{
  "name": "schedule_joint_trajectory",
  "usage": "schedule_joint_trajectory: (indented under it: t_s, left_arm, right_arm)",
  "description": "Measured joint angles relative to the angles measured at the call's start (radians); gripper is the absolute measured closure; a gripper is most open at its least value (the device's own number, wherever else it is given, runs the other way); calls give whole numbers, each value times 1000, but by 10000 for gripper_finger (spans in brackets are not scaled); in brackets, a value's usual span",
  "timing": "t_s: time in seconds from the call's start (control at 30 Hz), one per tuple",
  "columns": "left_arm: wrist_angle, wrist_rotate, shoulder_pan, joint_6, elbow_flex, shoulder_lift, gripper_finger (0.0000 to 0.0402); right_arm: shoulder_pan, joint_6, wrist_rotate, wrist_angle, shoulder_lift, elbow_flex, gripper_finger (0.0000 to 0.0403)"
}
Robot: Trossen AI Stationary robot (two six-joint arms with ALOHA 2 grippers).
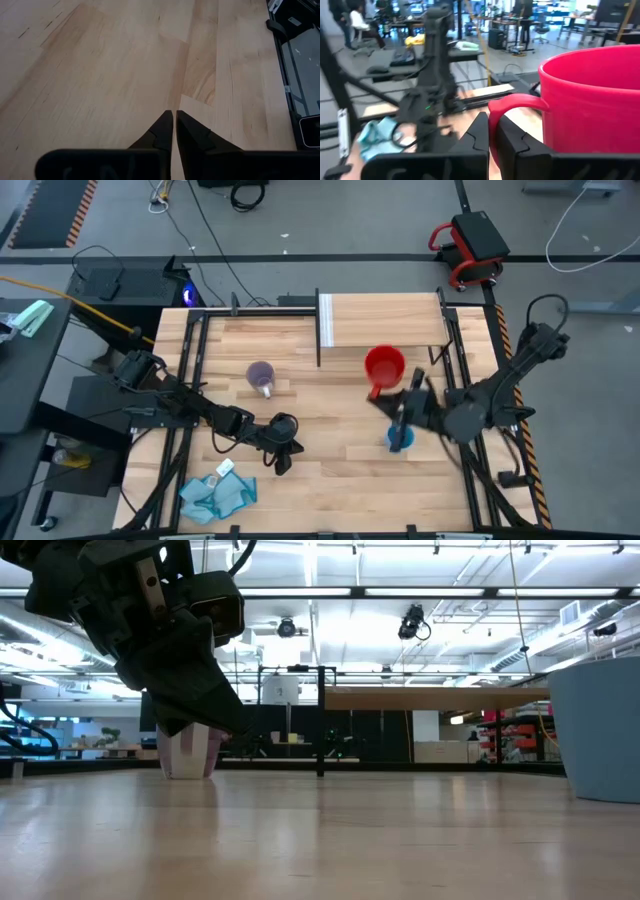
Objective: Stack small to large cups/mugs on shelf
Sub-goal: Put the red mug on the shelf
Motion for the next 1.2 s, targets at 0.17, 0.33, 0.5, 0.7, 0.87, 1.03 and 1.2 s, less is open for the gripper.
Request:
schedule_joint_trajectory:
  t_s: [0.17, 0.33, 0.5, 0.7, 0.87, 1.03, 1.2]
  left_arm:
    - [1, 0, 0, 3, 0, 0, 368]
    - [2, 0, 0, 6, 0, 0, 367]
    - [2, -3, 0, 6, 0, 0, 373]
    - [2, -7, 5, 28, 0, 0, 368]
    - [3, -15, 20, 55, 0, 0, 367]
    - [3, -18, 28, 86, 0, 0, 374]
    - [5, -44, 39, 133, 0, 0, 369]
  right_arm:
    - [-79, -43, -46, -8, -111, -33, 391]
    - [-148, -53, -90, -8, -241, -108, 391]
    - [-191, -55, -96, -4, -387, -215, 391]
    - [-265, -33, -155, 2, -555, -376, 391]
    - [-344, -15, -203, 30, -651, -491, 391]
    - [-440, -11, -293, 125, -697, -600, 391]
    - [-547, 19, -387, 153, -703, -676, 391]
